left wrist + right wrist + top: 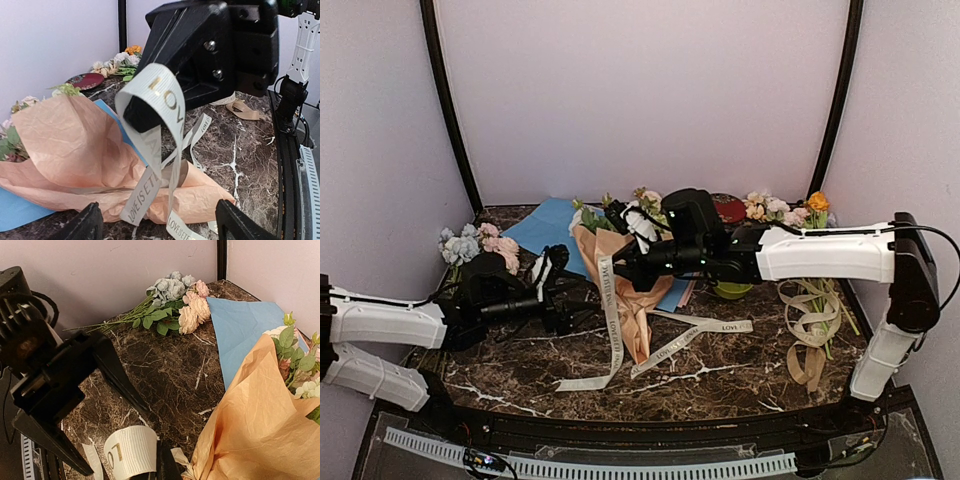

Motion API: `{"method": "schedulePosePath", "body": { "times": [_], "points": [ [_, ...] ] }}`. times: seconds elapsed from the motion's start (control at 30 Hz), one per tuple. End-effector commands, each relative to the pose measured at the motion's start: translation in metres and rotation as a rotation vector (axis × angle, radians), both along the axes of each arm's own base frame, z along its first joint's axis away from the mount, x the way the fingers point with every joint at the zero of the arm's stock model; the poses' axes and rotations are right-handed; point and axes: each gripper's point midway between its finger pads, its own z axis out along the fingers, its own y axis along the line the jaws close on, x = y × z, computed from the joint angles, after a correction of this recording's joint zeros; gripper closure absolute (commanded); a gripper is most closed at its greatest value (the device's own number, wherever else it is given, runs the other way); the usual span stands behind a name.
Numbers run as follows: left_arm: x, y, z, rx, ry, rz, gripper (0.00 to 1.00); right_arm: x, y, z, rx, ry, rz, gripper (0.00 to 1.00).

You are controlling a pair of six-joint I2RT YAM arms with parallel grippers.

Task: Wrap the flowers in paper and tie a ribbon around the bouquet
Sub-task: Cross the half-tied ribbon over the folded bouquet.

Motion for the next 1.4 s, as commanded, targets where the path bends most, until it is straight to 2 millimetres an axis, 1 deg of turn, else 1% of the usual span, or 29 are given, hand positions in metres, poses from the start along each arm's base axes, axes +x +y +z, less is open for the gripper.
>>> {"method": "schedulePosePath", "body": {
  "times": [0.0,0.03,0.13,0.2,0.3,0.37,0.4,0.47,0.53,0.6,0.63,0.7,0.77,0.8,0.83,0.9,0.97,1.0,1.03,1.07,1.1,1.17,1.2,1.27,1.33,1.37],
  "points": [
    [0.01,-0.025,0.026,-0.152,-0.012,-0.056,0.22,-0.002,0.0,0.015,0.047,-0.024,-0.007,1.0],
    [0.013,-0.027,0.026,-0.165,-0.012,-0.053,0.24,-0.002,-0.001,0.015,0.047,-0.026,-0.011,1.0],
    [0.026,-0.023,0.021,-0.19,-0.036,0.002,0.38,-0.002,-0.003,0.017,0.054,-0.027,-0.017,1.0],
    [0.033,-0.025,0.011,-0.168,-0.026,0.004,0.41,-0.004,-0.003,0.018,0.06,-0.026,-0.013,1.0],
    [0.029,-0.038,0.0,-0.159,0.01,-0.072,0.45,-0.003,-0.003,0.017,0.059,-0.027,-0.016,1.0],
    [0.029,-0.041,-0.007,-0.169,0.034,-0.085,0.48,-0.002,-0.004,0.017,0.055,-0.028,-0.023,1.0],
    [0.03,-0.042,-0.009,-0.173,0.036,-0.084,0.52,-0.002,-0.004,0.017,0.056,-0.029,-0.026,1.0],
    [0.031,-0.043,-0.014,-0.166,0.037,-0.085,0.64,-0.001,-0.005,0.018,0.058,-0.032,-0.029,1.0],
    [0.033,-0.043,-0.019,-0.15,0.034,-0.076,0.82,-0.001,-0.005,0.019,0.058,-0.031,-0.03,1.0],
    [0.035,-0.042,-0.021,-0.141,0.032,-0.067,0.98,0.0,-0.007,0.018,0.05,-0.024,-0.041,1.0],
    [0.034,-0.041,-0.021,-0.14,0.031,-0.066,1.0,0.002,-0.009,0.018,0.042,-0.02,-0.063,1.0],
    [0.032,-0.041,-0.021,-0.137,0.027,-0.07,1.0,0.012,-0.02,0.015,0.005,0.005,-0.154,0.99],
    [0.034,-0.038,-0.023,-0.122,0.024,-0.052,1.0,0.024,-0.044,0.006,-0.057,0.039,-0.305,0.87],
    [0.035,-0.036,-0.025,-0.113,0.019,-0.036,1.0,0.029,-0.06,-0.001,-0.092,0.06,-0.389,0.84],
    [0.036,-0.034,-0.026,-0.103,0.009,-0.027,1.0,0.033,-0.079,-0.01,-0.13,0.088,-0.476,0.81],
    [0.036,-0.032,-0.027,-0.085,-0.006,-0.026,1.0,0.034,-0.125,-0.027,-0.216,0.16,-0.647,0.73],
    [0.034,-0.033,-0.027,-0.074,-0.01,-0.035,1.0,0.032,-0.17,-0.046,-0.273,0.266,-0.819,0.61],
    [0.034,-0.033,-0.028,-0.067,-0.013,-0.037,1.0,0.027,-0.197,-0.064,-0.326,0.322,-0.902,0.55],
    [0.033,-0.033,-0.029,-0.06,-0.015,-0.04,1.0,0.022,-0.219,-0.075,-0.354,0.37,-0.972,0.51],
    [0.032,-0.034,-0.029,-0.054,-0.022,-0.044,1.0,0.015,-0.239,-0.09,-0.385,0.414,-1.031,0.47],
    [0.032,-0.034,-0.03,-0.045,-0.023,-0.046,1.0,0.009,-0.254,-0.099,-0.39,0.45,-1.078,0.41],
    [0.032,-0.034,-0.031,-0.032,-0.029,-0.046,1.0,-0.001,-0.273,-0.112,-0.367,0.504,-1.14,0.26],
    [0.031,-0.034,-0.032,-0.026,-0.034,-0.048,1.0,-0.004,-0.281,-0.12,-0.35,0.532,-1.166,0.21],
    [0.03,-0.036,-0.033,-0.008,-0.046,-0.054,1.0,-0.003,-0.294,-0.133,-0.301,0.6,-1.202,0.16],
    [0.026,-0.041,-0.037,0.034,-0.071,-0.074,1.0,-0.002,-0.294,-0.143,-0.243,0.655,-1.192,0.16],
    [0.023,-0.043,-0.044,0.083,-0.08,-0.084,1.0,0.0,-0.29,-0.145,-0.211,0.669,-1.176,0.15]
  ]
}}
